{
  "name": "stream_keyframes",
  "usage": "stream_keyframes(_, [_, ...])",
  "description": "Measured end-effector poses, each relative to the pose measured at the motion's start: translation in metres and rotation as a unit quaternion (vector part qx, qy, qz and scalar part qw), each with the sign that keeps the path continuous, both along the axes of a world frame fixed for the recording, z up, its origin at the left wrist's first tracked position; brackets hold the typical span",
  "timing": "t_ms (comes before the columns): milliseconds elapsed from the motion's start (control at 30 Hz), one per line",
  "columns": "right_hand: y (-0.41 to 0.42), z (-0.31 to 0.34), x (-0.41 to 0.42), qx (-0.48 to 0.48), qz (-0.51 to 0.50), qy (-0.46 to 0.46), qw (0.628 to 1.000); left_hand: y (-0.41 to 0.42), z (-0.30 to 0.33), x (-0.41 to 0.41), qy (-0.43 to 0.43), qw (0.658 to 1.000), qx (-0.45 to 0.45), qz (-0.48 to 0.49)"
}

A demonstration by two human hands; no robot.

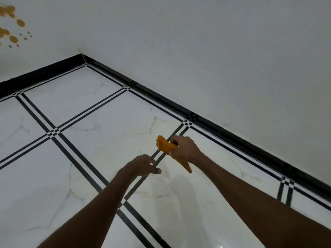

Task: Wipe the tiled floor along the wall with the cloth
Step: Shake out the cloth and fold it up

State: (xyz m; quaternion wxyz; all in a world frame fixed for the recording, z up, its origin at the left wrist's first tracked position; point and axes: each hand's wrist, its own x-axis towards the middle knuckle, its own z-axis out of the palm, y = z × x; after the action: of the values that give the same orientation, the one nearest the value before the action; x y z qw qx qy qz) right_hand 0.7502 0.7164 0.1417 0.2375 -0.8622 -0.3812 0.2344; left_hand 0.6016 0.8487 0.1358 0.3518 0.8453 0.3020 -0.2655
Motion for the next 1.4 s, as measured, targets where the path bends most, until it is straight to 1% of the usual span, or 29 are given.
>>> stream_keyframes(33, [0.004, 0.037, 0.003, 0.017, -0.003, 0.001, 1.0, 0.003, 0.028, 0.001, -0.045, 0.996, -0.052, 0.057])
stream_keyframes(67, [0.007, 0.084, 0.005, 0.04, -0.002, -0.004, 0.999, 0.006, 0.064, 0.003, -0.09, 0.982, -0.112, 0.123])
stream_keyframes(133, [0.009, 0.172, 0.003, 0.094, -0.001, 0.001, 0.996, 0.004, 0.132, 0.006, -0.151, 0.934, -0.24, 0.216])
stream_keyframes(167, [0.011, 0.226, 0.001, 0.125, -0.001, 0.005, 0.992, 0.006, 0.175, 0.008, -0.175, 0.903, -0.305, 0.247])
stream_keyframes(200, [0.009, 0.272, -0.004, 0.156, -0.008, 0.022, 0.987, 0.005, 0.215, 0.009, -0.192, 0.864, -0.374, 0.278])
stream_keyframes(233, [0.009, 0.325, -0.006, 0.195, -0.014, 0.039, 0.98, 0.005, 0.26, 0.012, -0.213, 0.817, -0.443, 0.303])
stream_keyframes(300, [0.003, 0.417, -0.014, 0.254, -0.015, 0.055, 0.966, -0.002, 0.341, 0.012, -0.251, 0.741, -0.528, 0.329])
stream_keyframes(367, [-0.004, 0.521, -0.015, 0.275, -0.003, 0.038, 0.961, -0.007, 0.44, 0.01, -0.291, 0.709, -0.554, 0.325])
stream_keyframes(433, [-0.011, 0.614, -0.013, 0.281, 0.001, 0.023, 0.959, -0.009, 0.533, 0.008, -0.34, 0.709, -0.54, 0.3])
stream_keyframes(500, [-0.019, 0.692, -0.007, 0.289, 0.006, -0.006, 0.957, -0.008, 0.614, 0.006, -0.372, 0.723, -0.509, 0.282])
stream_keyframes(600, [-0.034, 0.802, -0.002, 0.308, -0.029, -0.043, 0.95, -0.004, 0.733, -0.001, -0.405, 0.739, -0.456, 0.286])
stream_keyframes(633, [-0.039, 0.822, -0.001, 0.315, -0.039, -0.054, 0.947, -0.005, 0.758, -0.001, -0.414, 0.741, -0.448, 0.28])
stream_keyframes(667, [-0.045, 0.856, -0.001, 0.329, -0.044, -0.064, 0.941, -0.005, 0.794, -0.002, -0.425, 0.749, -0.432, 0.268])
stream_keyframes(733, [-0.059, 0.912, -0.002, 0.36, -0.056, -0.074, 0.928, -0.011, 0.86, -0.001, -0.447, 0.748, -0.417, 0.256])
stream_keyframes(800, [-0.073, 0.957, -0.005, 0.386, -0.053, -0.08, 0.917, -0.024, 0.913, -0.001, -0.47, 0.745, -0.408, 0.239])
stream_keyframes(900, [-0.099, 1.014, -0.009, 0.424, -0.04, -0.079, 0.901, -0.057, 0.983, -0.005, -0.477, 0.758, -0.371, 0.246])
stream_keyframes(933, [-0.107, 1.026, -0.01, 0.432, -0.031, -0.077, 0.898, -0.066, 0.999, -0.005, -0.482, 0.76, -0.359, 0.248])
stream_keyframes(1000, [-0.127, 1.047, -0.009, 0.456, -0.009, -0.064, 0.888, -0.087, 1.024, -0.008, -0.505, 0.75, -0.342, 0.256])
stream_keyframes(1100, [-0.158, 1.068, 0.0, 0.48, 0.002, -0.044, 0.876, -0.111, 1.045, -0.008, -0.547, 0.72, -0.329, 0.272])
stream_keyframes(1200, [-0.188, 1.089, 0.011, 0.517, 0.014, 0.019, 0.856, -0.13, 1.05, -0.005, -0.568, 0.702, -0.289, 0.32])
stream_keyframes(1233, [-0.199, 1.097, 0.013, 0.526, 0.026, 0.052, 0.849, -0.138, 1.05, -0.005, -0.563, 0.708, -0.257, 0.34])
stream_keyframes(1267, [-0.205, 1.103, 0.013, 0.534, 0.032, 0.08, 0.841, -0.142, 1.048, -0.005, -0.544, 0.73, -0.221, 0.35])
stream_keyframes(1333, [-0.22, 1.117, 0.013, 0.538, 0.025, 0.119, 0.834, -0.162, 1.045, -0.01, -0.478, 0.8, -0.155, 0.327])
stream_keyframes(1367, [-0.225, 1.122, 0.011, 0.536, 0.016, 0.125, 0.835, -0.174, 1.044, -0.013, -0.449, 0.834, -0.115, 0.3])
stream_keyframes(1400, [-0.231, 1.127, 0.01, 0.535, 0.006, 0.125, 0.836, -0.189, 1.044, -0.016, -0.44, 0.855, -0.069, 0.267])
